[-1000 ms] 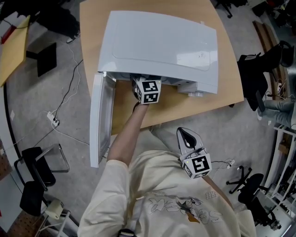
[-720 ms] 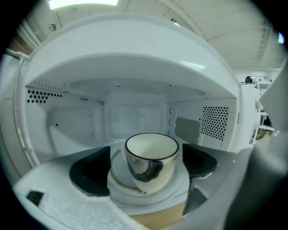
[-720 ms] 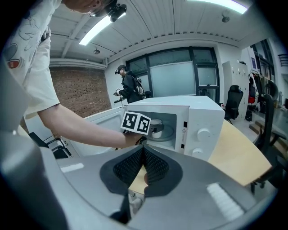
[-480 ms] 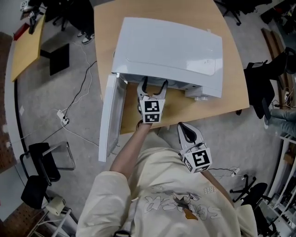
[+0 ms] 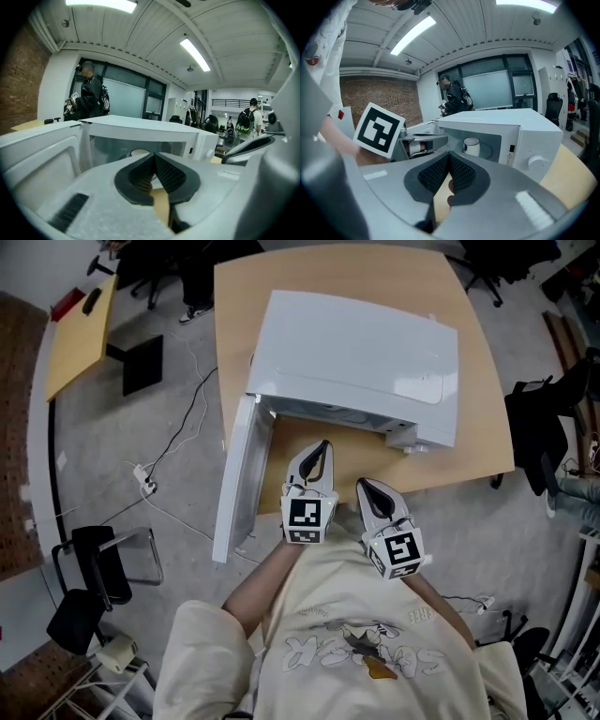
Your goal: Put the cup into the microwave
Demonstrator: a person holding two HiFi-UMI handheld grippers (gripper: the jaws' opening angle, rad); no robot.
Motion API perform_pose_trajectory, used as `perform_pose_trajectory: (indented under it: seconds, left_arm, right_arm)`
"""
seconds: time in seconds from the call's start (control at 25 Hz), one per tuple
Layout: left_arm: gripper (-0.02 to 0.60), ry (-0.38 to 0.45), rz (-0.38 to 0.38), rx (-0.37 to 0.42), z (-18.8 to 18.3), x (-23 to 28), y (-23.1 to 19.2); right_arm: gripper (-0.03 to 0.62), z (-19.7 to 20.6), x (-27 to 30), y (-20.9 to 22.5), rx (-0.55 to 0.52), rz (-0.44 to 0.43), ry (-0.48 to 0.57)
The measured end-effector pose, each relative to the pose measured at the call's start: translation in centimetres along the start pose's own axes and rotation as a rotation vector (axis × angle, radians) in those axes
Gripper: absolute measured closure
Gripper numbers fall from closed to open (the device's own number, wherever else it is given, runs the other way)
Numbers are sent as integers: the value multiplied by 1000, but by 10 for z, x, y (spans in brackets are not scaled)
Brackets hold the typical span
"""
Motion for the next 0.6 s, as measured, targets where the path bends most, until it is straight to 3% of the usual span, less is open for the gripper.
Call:
perform_pose_trajectory:
  seconds: [0.28,0.6]
  left_arm:
    - [577,-29,-25,4,-8,-35,6]
    - [577,-69,-24,20,2,-41,-1]
  right_arm:
    - [589,-10,8,1,-1,-9,22]
    - [589,-9,14,-2,-2,-12,22]
Point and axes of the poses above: the fingertips, and each gripper's own axes: x forward along the fingers, y to its right, z out of its underside, the point moved 6 cm from there along -x, backward along the fingers, and after that the axes turned 7 degrees about z, right-handed, at the moved point
